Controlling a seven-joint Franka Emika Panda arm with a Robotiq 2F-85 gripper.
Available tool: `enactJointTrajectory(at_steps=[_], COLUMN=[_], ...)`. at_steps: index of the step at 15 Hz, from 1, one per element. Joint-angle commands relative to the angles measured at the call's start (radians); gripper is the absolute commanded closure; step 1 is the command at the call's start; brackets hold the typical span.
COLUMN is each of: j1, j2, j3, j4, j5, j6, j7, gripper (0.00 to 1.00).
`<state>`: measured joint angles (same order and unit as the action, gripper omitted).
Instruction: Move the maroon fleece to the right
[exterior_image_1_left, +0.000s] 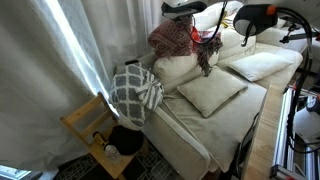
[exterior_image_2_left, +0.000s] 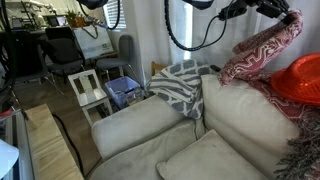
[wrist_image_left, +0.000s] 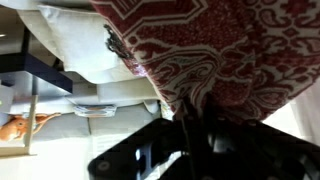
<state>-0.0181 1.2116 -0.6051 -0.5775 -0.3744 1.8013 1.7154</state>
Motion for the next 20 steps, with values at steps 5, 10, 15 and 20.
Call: enactJointTrajectory(at_steps=[5,10,15,20], j1=[-0.219,-0.284,-0.320,-0.331], j2=[0.032,0.002,-0.004,-0.029], j3=[0.104,0.202,0.276,0.336], j4=[0.164,0.133,0.126,0.130], j5=[0.148,0.163,0.213,0.273], j6=[-0.226,-0.260,-0.234,-0.207], j7=[0.066,0.264,0.472,0.650], gripper=[0.98,0.98,0.98,0.98])
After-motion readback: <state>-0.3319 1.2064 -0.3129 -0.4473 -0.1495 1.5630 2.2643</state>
